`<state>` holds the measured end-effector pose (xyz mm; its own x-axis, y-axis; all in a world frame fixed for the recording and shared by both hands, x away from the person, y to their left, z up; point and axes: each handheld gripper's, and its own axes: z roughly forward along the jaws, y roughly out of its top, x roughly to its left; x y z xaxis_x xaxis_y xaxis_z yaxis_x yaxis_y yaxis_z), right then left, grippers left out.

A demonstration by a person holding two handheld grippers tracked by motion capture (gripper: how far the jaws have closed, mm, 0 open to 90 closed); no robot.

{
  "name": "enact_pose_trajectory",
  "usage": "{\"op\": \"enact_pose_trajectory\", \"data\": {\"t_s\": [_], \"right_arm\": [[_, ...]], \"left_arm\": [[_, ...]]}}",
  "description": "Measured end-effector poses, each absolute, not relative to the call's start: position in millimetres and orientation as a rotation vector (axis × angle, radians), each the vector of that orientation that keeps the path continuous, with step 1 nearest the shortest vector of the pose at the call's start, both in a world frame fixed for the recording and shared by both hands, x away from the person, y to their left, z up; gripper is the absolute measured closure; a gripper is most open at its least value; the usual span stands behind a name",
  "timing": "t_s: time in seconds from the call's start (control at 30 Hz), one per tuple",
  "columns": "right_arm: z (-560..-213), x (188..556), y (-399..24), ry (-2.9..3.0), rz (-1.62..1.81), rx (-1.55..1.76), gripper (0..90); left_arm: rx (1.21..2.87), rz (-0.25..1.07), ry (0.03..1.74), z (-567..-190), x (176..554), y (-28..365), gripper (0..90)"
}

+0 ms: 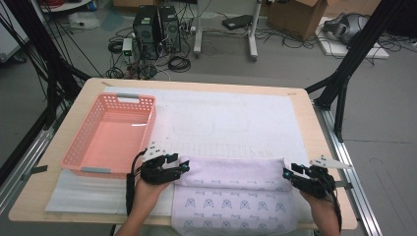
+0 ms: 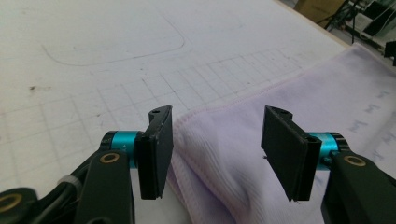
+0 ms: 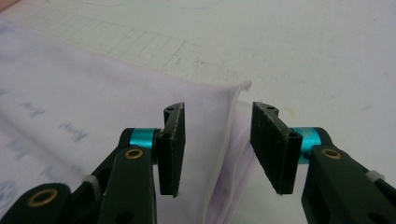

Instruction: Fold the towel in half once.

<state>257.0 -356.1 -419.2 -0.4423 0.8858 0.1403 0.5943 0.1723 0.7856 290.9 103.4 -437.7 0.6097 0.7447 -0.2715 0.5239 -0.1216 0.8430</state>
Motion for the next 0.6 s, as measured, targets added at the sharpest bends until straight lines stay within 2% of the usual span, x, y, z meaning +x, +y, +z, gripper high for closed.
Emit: {"op": "enact_pose_trajectory", "data": {"t_s": [0.07,0.1,0.17,0.2,0.23,0.3,0.6], "right_arm": [[-420.8,270.8,-350.3,2.113,1.112,1.403,55.3],[-422.4,276.6,-348.6,2.117,1.096,1.409,57.2],[-426.3,284.3,-346.8,2.136,1.063,1.418,67.7],[-428.0,286.4,-347.2,2.154,1.056,1.41,77.1],[-429.0,286.4,-347.6,2.166,1.054,1.403,83.0],[-429.3,281.6,-349.3,2.162,1.079,1.386,86.5],[-418.6,235.8,-360.2,2.109,1.194,1.314,86.5]], "left_arm": [[1.815,0.254,1.07,-442.4,296.8,98.3,54.3],[1.831,0.263,1.081,-443.9,297.9,97.0,61.7],[1.841,0.273,1.08,-445.1,297.1,96.1,78.4],[1.842,0.28,1.065,-444.8,295.3,96.3,83.1],[1.843,0.283,1.048,-444.2,293.1,96.4,84.7],[1.817,0.296,1.026,-441.6,287.6,98.5,85.4],[1.737,0.292,0.936,-429.2,252.3,110.7,83.7]]}}
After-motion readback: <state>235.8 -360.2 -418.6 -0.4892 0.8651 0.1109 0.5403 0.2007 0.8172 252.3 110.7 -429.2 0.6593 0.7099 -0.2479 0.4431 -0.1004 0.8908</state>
